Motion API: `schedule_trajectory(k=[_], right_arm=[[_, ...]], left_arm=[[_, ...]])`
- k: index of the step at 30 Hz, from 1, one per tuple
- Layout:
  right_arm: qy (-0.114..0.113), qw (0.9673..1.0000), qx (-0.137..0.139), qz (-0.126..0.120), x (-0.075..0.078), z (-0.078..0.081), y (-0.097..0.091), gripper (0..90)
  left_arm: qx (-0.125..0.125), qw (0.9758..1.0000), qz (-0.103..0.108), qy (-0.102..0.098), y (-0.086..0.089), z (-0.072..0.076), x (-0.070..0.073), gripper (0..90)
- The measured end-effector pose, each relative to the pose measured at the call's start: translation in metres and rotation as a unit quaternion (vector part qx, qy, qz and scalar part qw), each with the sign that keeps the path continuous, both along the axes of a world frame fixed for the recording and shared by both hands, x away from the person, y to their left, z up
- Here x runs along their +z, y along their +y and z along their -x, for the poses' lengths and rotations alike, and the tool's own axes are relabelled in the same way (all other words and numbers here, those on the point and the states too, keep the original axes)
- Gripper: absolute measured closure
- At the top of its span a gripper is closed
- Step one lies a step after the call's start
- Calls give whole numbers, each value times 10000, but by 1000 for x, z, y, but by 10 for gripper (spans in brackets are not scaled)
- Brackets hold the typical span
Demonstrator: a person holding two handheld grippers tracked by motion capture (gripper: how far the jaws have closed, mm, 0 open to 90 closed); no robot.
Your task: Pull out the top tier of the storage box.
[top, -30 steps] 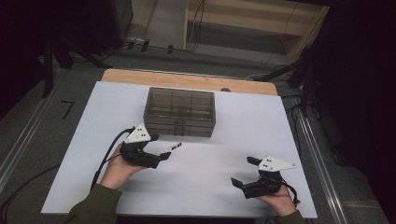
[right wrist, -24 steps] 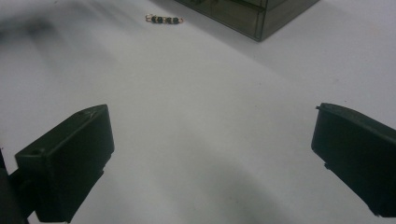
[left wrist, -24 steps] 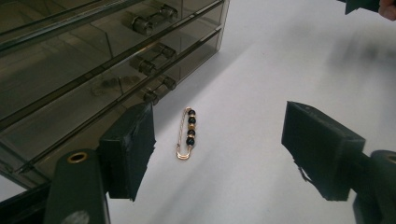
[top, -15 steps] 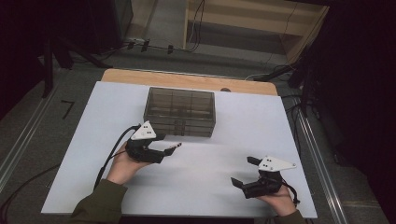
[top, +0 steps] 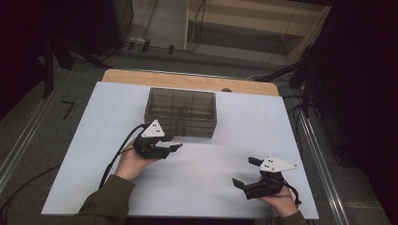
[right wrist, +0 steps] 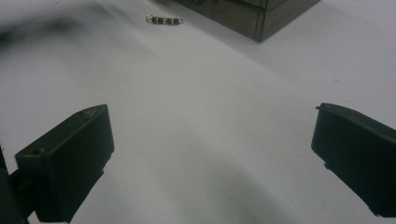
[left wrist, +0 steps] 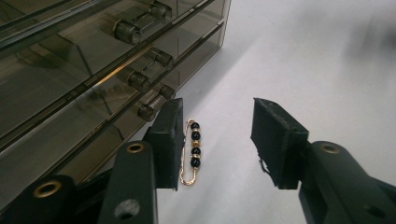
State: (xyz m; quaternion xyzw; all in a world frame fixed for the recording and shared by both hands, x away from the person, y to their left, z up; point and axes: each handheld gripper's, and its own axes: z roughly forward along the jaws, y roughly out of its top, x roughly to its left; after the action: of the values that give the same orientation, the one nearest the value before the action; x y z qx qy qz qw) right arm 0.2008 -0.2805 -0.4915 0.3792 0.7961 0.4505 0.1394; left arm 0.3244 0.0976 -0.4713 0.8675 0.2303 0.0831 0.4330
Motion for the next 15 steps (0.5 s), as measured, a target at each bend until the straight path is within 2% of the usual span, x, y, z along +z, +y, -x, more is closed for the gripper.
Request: schedule_trajectory(k=[3, 11, 15], right_arm=[[-4, 10000, 4, 0, 0, 0, 0, 0], [7, 10000, 0, -6, 0, 0, 0, 0], [31, 10000, 6, -20, 0, -1, 0, 0]], left_arm=[[-3, 10000, 14, 1, -2, -2, -1, 569], [-45, 9999, -156, 14, -10, -10, -6, 644], [-56, 9999, -153, 51, -13, -13, -9, 672]])
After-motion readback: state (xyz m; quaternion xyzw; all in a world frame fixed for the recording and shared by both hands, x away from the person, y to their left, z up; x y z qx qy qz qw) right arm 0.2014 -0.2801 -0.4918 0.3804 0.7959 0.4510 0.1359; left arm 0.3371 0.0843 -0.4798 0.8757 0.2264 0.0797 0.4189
